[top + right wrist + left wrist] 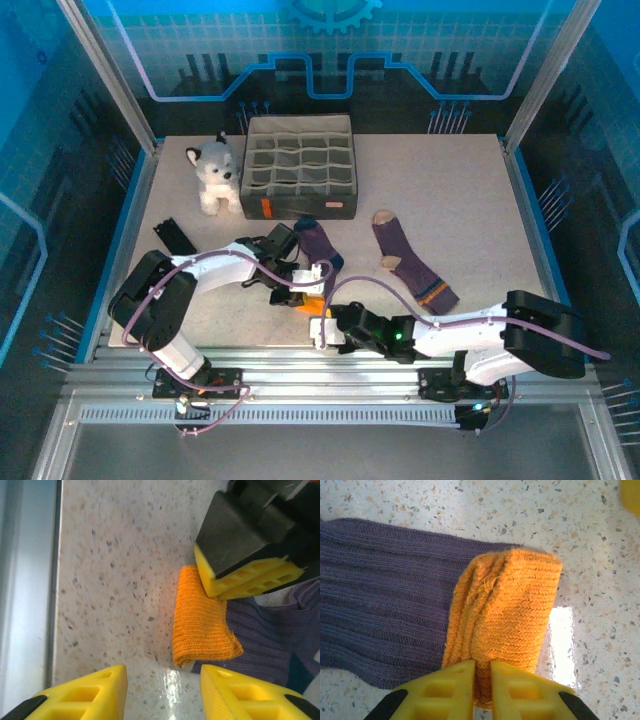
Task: Roll the socks
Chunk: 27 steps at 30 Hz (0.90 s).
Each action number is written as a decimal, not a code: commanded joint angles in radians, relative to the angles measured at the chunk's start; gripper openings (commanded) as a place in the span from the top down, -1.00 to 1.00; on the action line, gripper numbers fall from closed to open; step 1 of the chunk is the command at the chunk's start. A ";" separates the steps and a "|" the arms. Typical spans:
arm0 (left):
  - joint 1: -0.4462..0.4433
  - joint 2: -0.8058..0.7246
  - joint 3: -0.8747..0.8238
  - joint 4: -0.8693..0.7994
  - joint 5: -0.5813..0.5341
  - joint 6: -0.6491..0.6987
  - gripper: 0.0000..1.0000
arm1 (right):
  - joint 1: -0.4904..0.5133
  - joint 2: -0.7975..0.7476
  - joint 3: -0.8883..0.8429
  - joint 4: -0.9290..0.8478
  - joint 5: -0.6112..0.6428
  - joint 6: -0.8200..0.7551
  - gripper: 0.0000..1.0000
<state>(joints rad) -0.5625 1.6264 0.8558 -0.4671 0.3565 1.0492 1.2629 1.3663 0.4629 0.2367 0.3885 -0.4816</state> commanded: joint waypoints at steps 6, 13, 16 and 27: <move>0.011 0.024 0.030 -0.067 0.044 0.000 0.70 | 0.011 0.098 0.064 0.061 0.092 -0.257 0.02; 0.011 0.028 0.037 -0.073 0.045 -0.002 0.70 | 0.006 0.158 0.101 0.012 0.077 -0.346 0.00; 0.012 0.027 0.038 -0.074 0.047 -0.003 0.70 | -0.006 0.186 0.121 -0.024 0.066 -0.373 0.00; 0.013 0.020 0.045 -0.083 0.055 -0.003 0.70 | -0.029 0.303 0.210 -0.121 0.117 -0.423 0.16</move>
<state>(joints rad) -0.5579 1.6375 0.8757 -0.5022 0.3729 1.0466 1.2556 1.6115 0.6495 0.1398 0.4606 -0.8772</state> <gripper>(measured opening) 0.149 0.428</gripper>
